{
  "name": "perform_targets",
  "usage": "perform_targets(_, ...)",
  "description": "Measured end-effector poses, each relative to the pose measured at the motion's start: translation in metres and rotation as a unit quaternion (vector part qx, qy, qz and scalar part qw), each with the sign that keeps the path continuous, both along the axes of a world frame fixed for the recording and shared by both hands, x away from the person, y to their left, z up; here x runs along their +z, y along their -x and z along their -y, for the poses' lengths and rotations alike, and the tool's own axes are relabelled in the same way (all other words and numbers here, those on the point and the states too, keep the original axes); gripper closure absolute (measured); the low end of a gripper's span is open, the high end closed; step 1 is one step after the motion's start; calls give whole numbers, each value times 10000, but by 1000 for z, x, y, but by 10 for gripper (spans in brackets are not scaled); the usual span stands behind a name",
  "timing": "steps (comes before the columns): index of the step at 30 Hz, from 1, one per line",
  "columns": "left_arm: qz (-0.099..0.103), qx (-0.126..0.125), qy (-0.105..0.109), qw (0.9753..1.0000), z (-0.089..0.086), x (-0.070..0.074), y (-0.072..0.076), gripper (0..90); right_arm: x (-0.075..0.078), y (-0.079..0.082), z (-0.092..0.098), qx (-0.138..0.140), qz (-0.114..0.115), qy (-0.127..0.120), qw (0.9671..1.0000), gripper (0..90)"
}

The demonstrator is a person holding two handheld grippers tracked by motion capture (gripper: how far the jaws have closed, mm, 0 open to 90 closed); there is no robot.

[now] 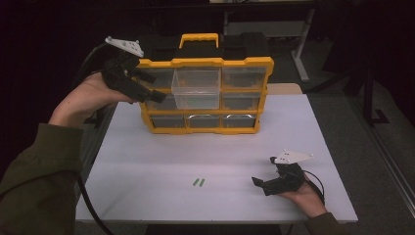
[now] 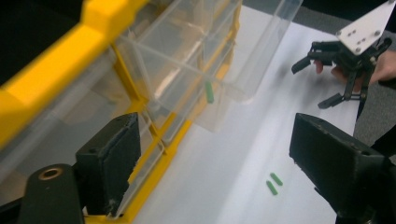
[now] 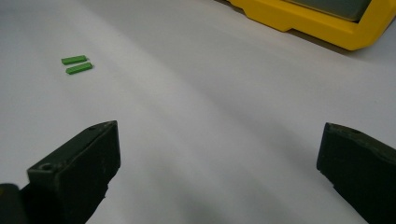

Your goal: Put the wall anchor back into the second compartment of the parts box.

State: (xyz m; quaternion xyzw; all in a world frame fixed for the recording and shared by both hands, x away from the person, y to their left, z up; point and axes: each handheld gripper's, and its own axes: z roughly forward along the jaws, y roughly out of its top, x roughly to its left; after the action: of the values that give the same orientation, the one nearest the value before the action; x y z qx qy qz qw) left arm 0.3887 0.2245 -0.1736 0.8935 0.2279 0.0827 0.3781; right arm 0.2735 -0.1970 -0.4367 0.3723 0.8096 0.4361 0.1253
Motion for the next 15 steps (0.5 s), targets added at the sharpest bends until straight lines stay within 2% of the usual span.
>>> perform_targets(4,-29,53,3,10000,1,-15,4,129,0,0,0,14,-2,5,10000,0)
perform_targets(5,-27,57,-9,10000,2,-19,5,85,0,0,0,15,0,8,10000,0)
perform_targets(12,-23,53,-46,10000,7,-47,12,0,0,0,0,16,-1,12,10000,0)
perform_targets(15,-33,6,-40,10000,11,-60,17,0,0,0,0,16,2,12,10000,0)
